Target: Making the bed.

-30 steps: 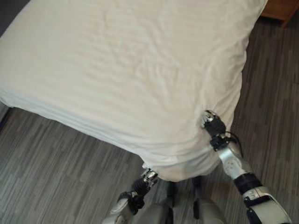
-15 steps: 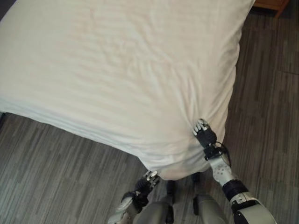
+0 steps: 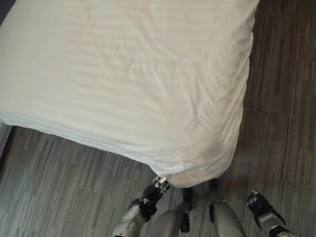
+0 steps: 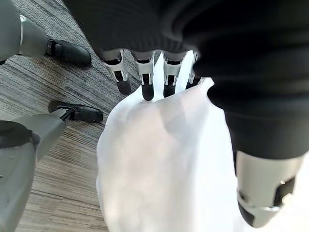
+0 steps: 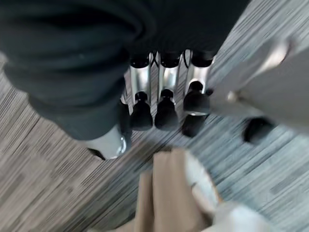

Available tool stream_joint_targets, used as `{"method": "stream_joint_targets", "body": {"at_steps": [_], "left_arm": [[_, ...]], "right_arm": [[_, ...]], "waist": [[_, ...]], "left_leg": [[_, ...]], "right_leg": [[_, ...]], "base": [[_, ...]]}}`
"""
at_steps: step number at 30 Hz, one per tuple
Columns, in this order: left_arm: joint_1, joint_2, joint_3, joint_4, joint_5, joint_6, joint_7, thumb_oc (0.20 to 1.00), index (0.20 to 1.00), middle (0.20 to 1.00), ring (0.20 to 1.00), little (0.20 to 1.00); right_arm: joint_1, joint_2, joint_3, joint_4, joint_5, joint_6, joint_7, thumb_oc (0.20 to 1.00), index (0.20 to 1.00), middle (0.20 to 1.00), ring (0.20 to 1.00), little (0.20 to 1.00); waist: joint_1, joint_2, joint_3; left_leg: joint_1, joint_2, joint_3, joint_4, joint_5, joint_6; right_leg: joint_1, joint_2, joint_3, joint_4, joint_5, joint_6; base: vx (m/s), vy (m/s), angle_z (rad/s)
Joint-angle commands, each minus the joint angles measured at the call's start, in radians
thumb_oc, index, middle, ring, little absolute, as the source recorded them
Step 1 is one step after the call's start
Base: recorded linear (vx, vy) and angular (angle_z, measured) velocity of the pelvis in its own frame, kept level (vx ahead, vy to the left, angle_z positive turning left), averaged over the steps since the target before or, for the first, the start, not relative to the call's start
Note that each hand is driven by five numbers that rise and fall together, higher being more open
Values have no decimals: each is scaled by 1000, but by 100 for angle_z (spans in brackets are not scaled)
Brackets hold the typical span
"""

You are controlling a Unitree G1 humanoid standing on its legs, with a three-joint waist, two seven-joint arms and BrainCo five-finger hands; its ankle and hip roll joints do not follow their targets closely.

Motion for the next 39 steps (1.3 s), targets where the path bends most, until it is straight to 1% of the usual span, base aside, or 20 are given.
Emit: {"method": "stream_joint_targets", "body": {"at_steps": [1, 2, 3, 4, 6, 7, 8, 10, 11, 12, 14, 15, 16, 17, 18, 19, 23, 28, 33, 39], "left_arm": [[33, 35, -3, -46, -27, -26, -18, 1000, 1000, 1000, 1000, 1000], [45, 45, 5, -61, -24, -25, -19, 1000, 1000, 1000, 1000, 1000], [83, 78, 23, -112, -2, -18, -33, 1000, 1000, 1000, 1000, 1000], [83, 78, 24, -113, -2, -18, -33, 1000, 1000, 1000, 1000, 1000], [96, 87, 28, -107, 25, -25, -49, 1000, 1000, 1000, 1000, 1000], [97, 85, 21, -110, 34, -27, -56, 1000, 1000, 1000, 1000, 1000], [119, 92, 31, -126, 85, -43, -64, 1000, 1000, 1000, 1000, 1000], [124, 91, 32, -141, 86, -47, -62, 1000, 1000, 1000, 1000, 1000], [126, 95, 32, -148, 89, -48, -68, 1000, 1000, 1000, 1000, 1000], [129, 92, 25, -146, 87, -45, -73, 1000, 1000, 1000, 1000, 1000], [128, 90, 6, -145, 93, -42, -72, 1000, 1000, 1000, 1000, 1000], [115, 85, -2, -143, 94, -46, -62, 1000, 1000, 1000, 1000, 1000], [115, 85, -1, -142, 94, -46, -62, 1000, 1000, 1000, 1000, 1000], [105, 78, -7, -145, 83, -46, -57, 1000, 1000, 1000, 1000, 1000], [105, 78, -7, -145, 83, -46, -57, 1000, 1000, 1000, 1000, 1000], [97, 74, -14, -146, 74, -45, -58, 1000, 1000, 1000, 1000, 1000], [72, 59, -19, -126, 68, -41, -52, 1000, 1000, 1000, 1000, 1000], [62, 50, -22, -103, 47, -27, -53, 1000, 1000, 1000, 1000, 1000], [108, 41, 31, 30, 81, -26, -47, 1000, 1000, 1000, 1000, 1000], [118, 16, 54, 140, 92, -25, -33, 1000, 1000, 1000, 1000, 1000]], "right_arm": [[6, -26, -31, -272, 86, -108, 0, 200, 200, 200, 200, 200], [30, -31, 1, -423, 52, -118, -9, 200, 200, 200, 200, 200], [139, -108, 129, -894, -88, -121, 49, 200, 200, 200, 200, 200], [140, -108, 129, -895, -89, -121, 48, 200, 200, 200, 200, 200], [177, -187, 201, -1213, -144, -134, 134, 200, 200, 200, 200, 200], [191, -184, 214, -1272, -125, -127, 145, 200, 200, 200, 200, 200], [188, -280, 294, -1445, -273, -124, 201, 200, 200, 200, 200, 200], [197, -292, 293, -1472, -303, -116, 186, 200, 200, 200, 200, 200], [174, -318, 327, -1501, -341, -111, 197, 200, 200, 200, 200, 200], [173, -300, 341, -1486, -330, -91, 198, 200, 200, 200, 200, 200], [140, -244, 440, -1412, -288, -67, 215, 200, 200, 200, 200, 200], [103, -203, 548, -1336, -293, -25, 238, 200, 200, 200, 200, 200], [101, -202, 549, -1334, -293, -26, 238, 200, 200, 200, 200, 200], [77, -167, 624, -1273, -280, 3, 262, 200, 200, 200, 200, 200], [76, -167, 624, -1272, -280, 3, 262, 200, 200, 200, 200, 200], [68, -138, 664, -1217, -254, 30, 272, 200, 200, 200, 200, 200], [13, -63, 765, -1046, -265, 61, 285, 200, 200, 200, 200, 200], [-74, 28, 829, -935, -256, 69, 278, 200, 200, 200, 200, 200], [-150, 84, 887, -921, -277, 71, 285, 200, 200, 200, 200, 200], [-150, 76, 873, -924, -276, 53, 253, 200, 200, 200, 200, 200]], "waist": [[-11, -16, -34], [-15, -23, -37], [-26, -44, -37], [-26, -45, -40], [-29, -57, -41], [-29, -58, -44], [-27, -64, -45], [-26, -66, -49], [-21, -66, -51], [-21, -67, -52], [-11, -66, -52], [0, -65, -51], [-1, -65, -50], [8, -65, -49], [7, -66, -49], [11, -64, -47], [26, -58, -39], [57, -49, -33], [98, -46, -38], [107, -28, -29]], "left_leg": [[-42, 32, -50, 6, 54, -74], [-48, 32, -48, 6, 61, -75], [-46, 36, -38, 6, 63, -77], [-50, 35, -38, 6, 65, -77], [-48, 39, -35, 6, 67, -79], [-50, 39, -34, 6, 69, -79], [-43, 40, -32, 6, 67, -80], [-46, 40, -33, 6, 68, -80], [-45, 41, -34, 6, 69, -80], [-44, 41, -36, 6, 69, -80], [-43, 41, -41, 6, 72, -80], [-43, 39, -48, 6, 73, -80], [-43, 39, -48, 6, 73, -80], [-43, 39, -50, 6, 75, -80], [-43, 38, -50, 6, 75, -80], [-44, 38, -52, 6, 76, -80], [-45, 37, -59, 6, 81, -80], [-55, 35, -60, 6, 85, -80], [-62, 39, -49, 6, 89, -80], [-81, 33, -94, 6, 99, -81]], "right_leg": [[47, -39, -50, 20, -10, 82], [41, -40, -48, 20, -3, 82], [40, -40, -43, 20, 3, 81], [36, -40, -43, 20, 5, 81], [38, -40, -42, 20, 6, 81], [36, -40, -42, 20, 7, 81], [44, -39, -43, 20, 5, 81], [42, -39, -44, 20, 5, 81], [44, -38, -45, 20, 4, 81], [47, -39, -47, 20, 3, 81], [51, -41, -52, 20, 2, 81], [51, -42, -58, 20, 1, 79], [52, -42, -58, 20, 1, 79], [54, -42, -62, 20, 0, 79], [54, -42, -62, 20, -1, 79], [55, -43, -65, 20, -1, 78], [55, -43, -71, 20, -2, 75], [43, -42, -73, 20, 1, 78], [35, -37, -69, 20, 4, 80], [32, -41, -96, 20, -6, 67]], "base": [[-30, -8, -6], [-61, -18, -12], [-61, -12, -10], [-43, -16, -7], [-15, -10, -8], [1, -10, -6], [0, 0, 0], [0, 0, 0], [0, 0, 0], [0, 0, 0], [0, 0, 0], [0, 0, 0], [0, 0, 0], [0, 0, 0], [0, 0, 0], [-17, -1, 8], [-24, 4, 7], [-14, 3, 4], [5, 0, -5], [4, -18, 18]]}}
